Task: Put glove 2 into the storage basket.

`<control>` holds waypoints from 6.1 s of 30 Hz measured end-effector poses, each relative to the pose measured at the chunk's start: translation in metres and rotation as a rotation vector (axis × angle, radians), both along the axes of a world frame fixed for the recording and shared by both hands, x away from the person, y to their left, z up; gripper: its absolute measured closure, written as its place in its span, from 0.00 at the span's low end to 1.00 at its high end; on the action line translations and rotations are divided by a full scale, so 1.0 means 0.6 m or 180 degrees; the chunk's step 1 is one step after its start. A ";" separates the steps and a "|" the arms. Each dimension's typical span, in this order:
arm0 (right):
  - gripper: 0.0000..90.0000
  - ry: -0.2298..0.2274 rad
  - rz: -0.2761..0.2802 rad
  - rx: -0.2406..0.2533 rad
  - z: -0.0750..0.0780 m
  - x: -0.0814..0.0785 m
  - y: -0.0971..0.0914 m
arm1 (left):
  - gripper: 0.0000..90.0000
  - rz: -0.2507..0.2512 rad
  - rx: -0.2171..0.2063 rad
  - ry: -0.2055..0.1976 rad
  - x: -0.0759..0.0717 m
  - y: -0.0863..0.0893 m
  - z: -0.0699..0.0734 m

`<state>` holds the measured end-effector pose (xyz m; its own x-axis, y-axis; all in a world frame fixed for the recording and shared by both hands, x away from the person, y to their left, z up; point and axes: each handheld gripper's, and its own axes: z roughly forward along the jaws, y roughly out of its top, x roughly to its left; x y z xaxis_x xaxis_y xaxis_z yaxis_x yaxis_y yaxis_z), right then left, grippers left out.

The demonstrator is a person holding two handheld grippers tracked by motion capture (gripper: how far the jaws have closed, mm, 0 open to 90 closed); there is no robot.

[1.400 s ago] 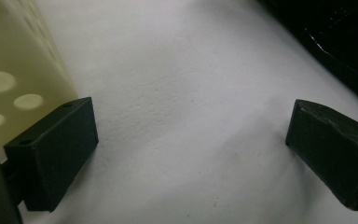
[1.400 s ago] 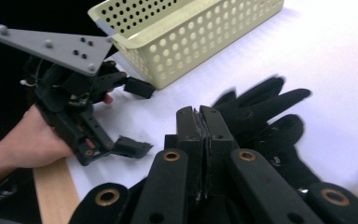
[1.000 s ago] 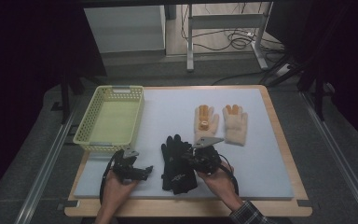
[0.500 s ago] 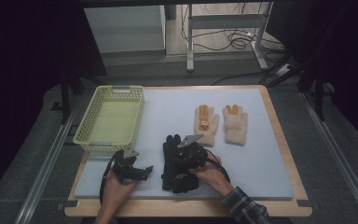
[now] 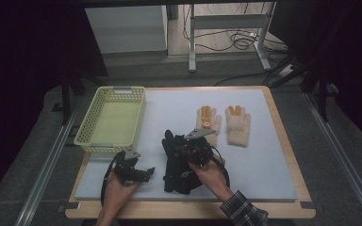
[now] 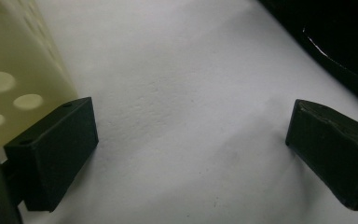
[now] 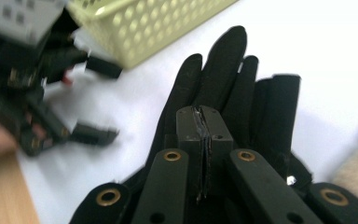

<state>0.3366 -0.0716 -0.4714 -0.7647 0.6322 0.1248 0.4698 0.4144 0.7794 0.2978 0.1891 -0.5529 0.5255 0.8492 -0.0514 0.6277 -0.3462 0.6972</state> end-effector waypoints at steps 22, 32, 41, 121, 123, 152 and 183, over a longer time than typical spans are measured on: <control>0.56 0.0178 0.0343 -0.0215 -0.034 -0.046 -0.071 | 0.03 -0.0006 0.0009 0.0006 0.000 0.000 0.000; 0.96 0.0330 0.0294 -0.0318 -0.060 -0.050 -0.071 | 0.03 -0.0008 0.0012 0.0004 0.000 0.000 0.000; 0.96 0.0315 0.0517 -0.0140 -0.036 -0.064 -0.062 | 0.03 -0.0006 0.0006 0.0007 0.000 0.000 0.000; 0.95 -0.0032 0.0598 -0.0281 -0.114 -0.041 0.002 | 0.02 -0.0024 0.0013 0.0030 -0.011 0.080 -0.004; 0.94 -0.0031 0.0601 -0.0294 -0.113 -0.039 0.006 | 0.02 -0.0032 0.0011 0.0026 -0.011 0.081 -0.004; 0.31 -0.0193 -0.0490 -0.0540 -0.082 -0.009 -0.234 | 0.02 -0.0024 -0.0005 0.0029 -0.012 0.081 -0.005; 0.19 -0.0213 -0.0847 -0.0608 -0.102 0.001 -0.287 | 0.00 -0.0554 -0.0312 0.0096 -0.030 0.015 0.074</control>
